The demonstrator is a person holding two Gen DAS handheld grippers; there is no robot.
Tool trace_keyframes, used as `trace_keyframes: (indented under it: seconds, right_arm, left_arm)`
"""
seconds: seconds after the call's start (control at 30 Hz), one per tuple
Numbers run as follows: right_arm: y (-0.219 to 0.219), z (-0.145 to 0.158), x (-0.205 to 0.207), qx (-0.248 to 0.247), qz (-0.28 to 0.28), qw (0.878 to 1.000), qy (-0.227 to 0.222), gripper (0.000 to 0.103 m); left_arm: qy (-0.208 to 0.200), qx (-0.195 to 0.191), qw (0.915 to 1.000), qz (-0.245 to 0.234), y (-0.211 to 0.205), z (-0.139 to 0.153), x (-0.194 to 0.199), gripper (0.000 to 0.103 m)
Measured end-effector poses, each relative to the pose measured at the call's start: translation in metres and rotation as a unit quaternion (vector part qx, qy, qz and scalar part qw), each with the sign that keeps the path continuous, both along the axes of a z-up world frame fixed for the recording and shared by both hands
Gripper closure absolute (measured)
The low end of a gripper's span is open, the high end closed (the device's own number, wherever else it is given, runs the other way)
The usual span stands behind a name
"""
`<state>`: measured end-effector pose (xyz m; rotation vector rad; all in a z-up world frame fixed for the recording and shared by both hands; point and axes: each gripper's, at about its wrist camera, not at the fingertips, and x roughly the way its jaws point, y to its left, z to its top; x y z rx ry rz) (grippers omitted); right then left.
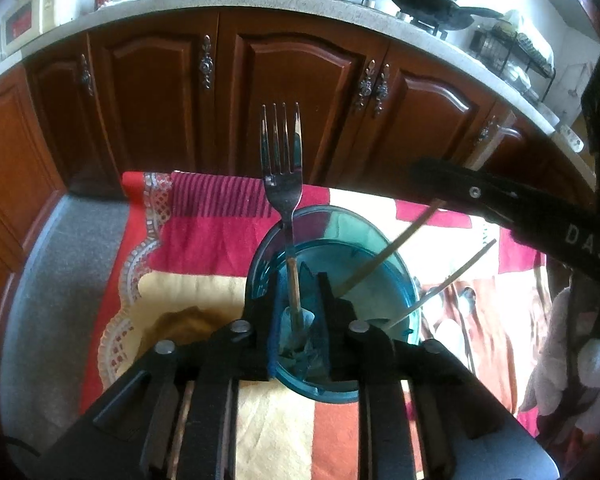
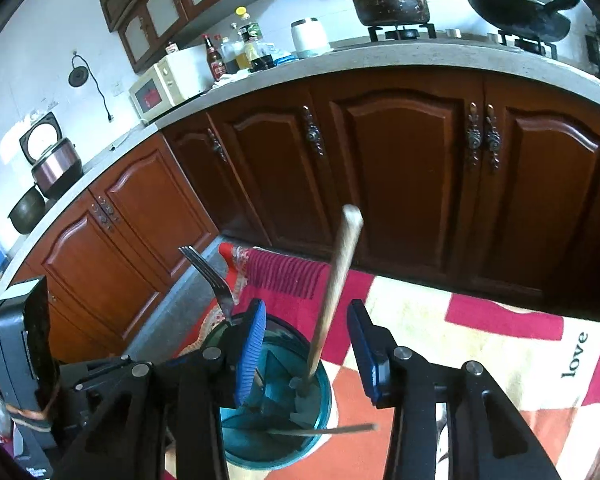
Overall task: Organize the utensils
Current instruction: 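Carry both held utensils over the white cup and drop them inside, then move both open tools back over the remaining spoons and chopsticks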
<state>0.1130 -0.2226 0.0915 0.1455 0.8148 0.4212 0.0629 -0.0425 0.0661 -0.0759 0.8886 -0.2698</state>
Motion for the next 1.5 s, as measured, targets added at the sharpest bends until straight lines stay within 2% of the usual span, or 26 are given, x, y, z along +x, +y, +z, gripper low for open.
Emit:
trace_keyframes:
  seconds: [0.07,0.13,0.37,0.57,0.7,0.93,1.5]
  right_arm:
    - [-0.004,0.003,-0.003,0.001,-0.004,1.000,0.001,0.063]
    - [-0.010,0.007,-0.009,0.002,-0.010,1.000,-0.001,0.062]
    - [-0.032,0.020,-0.024,0.008,-0.034,0.999,-0.009,0.060]
    - [-0.049,0.031,-0.048,0.020,-0.048,0.998,-0.021,0.060]
    - [-0.060,0.039,-0.071,0.025,-0.052,0.998,-0.033,0.059]
    - [-0.075,0.041,-0.108,0.003,-0.063,0.997,-0.040,0.059]
    - [-0.110,0.014,-0.164,-0.017,-0.098,0.995,-0.022,0.058]
  left_arm:
    - [-0.002,-0.004,1.0000,-0.001,0.002,0.003,-0.004,0.072]
    - [-0.004,-0.007,1.0000,0.002,0.004,0.007,-0.007,0.068]
    - [-0.011,-0.012,0.9999,0.004,0.007,0.022,-0.020,0.065]
    - [-0.035,-0.009,0.9993,0.004,0.004,0.042,-0.040,0.061]
    - [-0.056,0.004,0.9984,0.002,-0.002,0.052,-0.055,0.060]
    - [-0.080,0.022,0.9965,-0.011,-0.024,0.061,-0.082,0.060]
    - [-0.094,0.050,0.9932,-0.046,-0.083,0.052,-0.122,0.060]
